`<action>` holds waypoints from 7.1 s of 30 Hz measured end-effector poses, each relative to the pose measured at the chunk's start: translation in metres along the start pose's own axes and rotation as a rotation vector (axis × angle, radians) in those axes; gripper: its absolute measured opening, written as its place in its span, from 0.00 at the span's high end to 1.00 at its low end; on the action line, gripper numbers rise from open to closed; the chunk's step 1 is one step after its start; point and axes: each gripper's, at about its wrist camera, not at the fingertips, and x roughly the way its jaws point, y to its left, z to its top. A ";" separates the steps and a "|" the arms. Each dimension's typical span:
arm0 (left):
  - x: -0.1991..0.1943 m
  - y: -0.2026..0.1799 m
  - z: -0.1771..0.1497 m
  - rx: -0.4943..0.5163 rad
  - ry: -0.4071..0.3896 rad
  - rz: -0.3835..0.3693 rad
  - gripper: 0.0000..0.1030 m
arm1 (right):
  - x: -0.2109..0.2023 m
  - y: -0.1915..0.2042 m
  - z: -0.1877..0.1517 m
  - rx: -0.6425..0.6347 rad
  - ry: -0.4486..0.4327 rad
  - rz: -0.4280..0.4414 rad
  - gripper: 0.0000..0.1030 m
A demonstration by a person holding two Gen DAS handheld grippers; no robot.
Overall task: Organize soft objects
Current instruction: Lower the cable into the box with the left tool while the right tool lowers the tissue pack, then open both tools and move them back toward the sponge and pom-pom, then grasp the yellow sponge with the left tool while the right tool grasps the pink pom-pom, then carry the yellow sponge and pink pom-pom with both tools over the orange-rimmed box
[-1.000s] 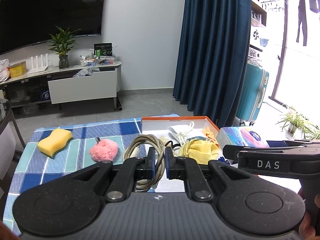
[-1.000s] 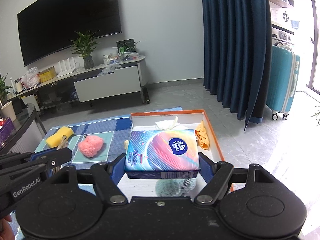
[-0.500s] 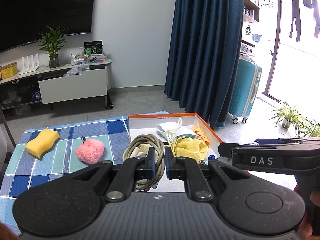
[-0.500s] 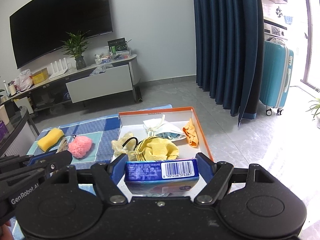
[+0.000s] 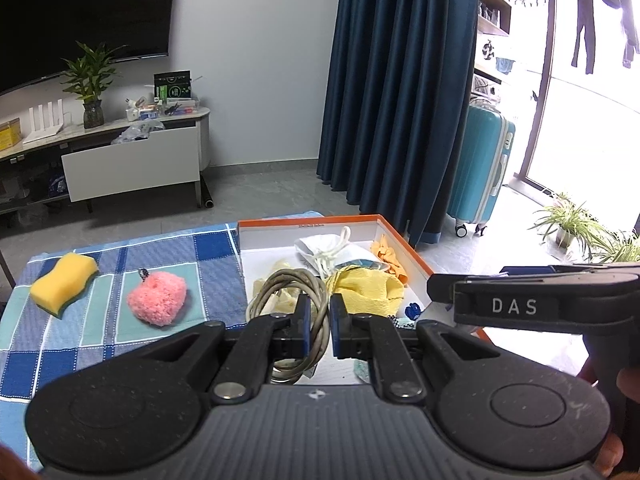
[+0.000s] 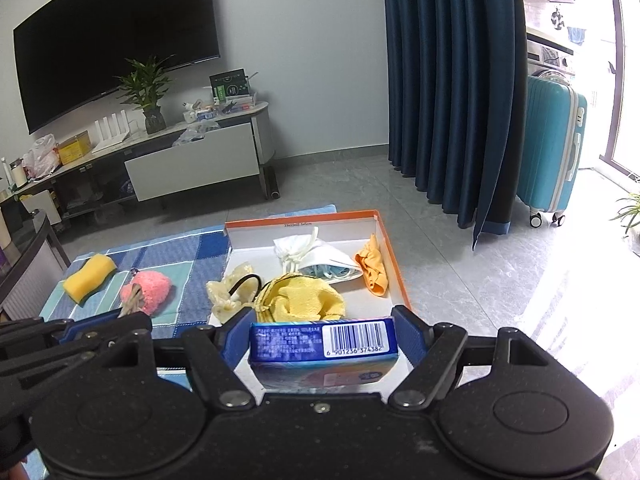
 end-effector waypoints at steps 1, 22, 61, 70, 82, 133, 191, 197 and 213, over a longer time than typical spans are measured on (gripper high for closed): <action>0.001 -0.001 0.000 0.001 0.002 -0.003 0.87 | 0.001 -0.002 0.000 0.000 0.002 -0.002 0.14; 0.035 -0.021 0.009 0.027 0.042 -0.065 0.87 | 0.037 -0.021 0.027 -0.013 0.023 -0.013 0.14; 0.088 -0.009 0.041 -0.010 0.062 -0.089 0.87 | 0.097 -0.021 0.061 0.003 0.065 -0.003 0.14; 0.103 -0.013 0.039 -0.008 0.083 -0.133 0.87 | 0.116 -0.017 0.075 -0.002 0.061 -0.005 0.13; 0.105 -0.019 0.039 -0.014 0.079 -0.237 0.46 | 0.111 -0.021 0.084 0.010 0.000 -0.007 0.13; 0.024 0.191 0.015 -0.185 0.057 0.321 0.02 | 0.114 0.161 0.028 -0.203 0.117 0.236 0.13; 0.040 0.208 0.006 -0.107 0.088 0.412 0.20 | 0.152 0.209 0.009 -0.235 0.157 0.268 0.41; 0.015 0.192 0.005 -0.143 0.061 0.416 0.20 | 0.120 0.196 0.012 -0.213 0.122 0.272 0.41; -0.023 0.150 -0.005 -0.145 0.007 0.395 0.20 | 0.061 0.152 0.005 -0.170 0.072 0.251 0.41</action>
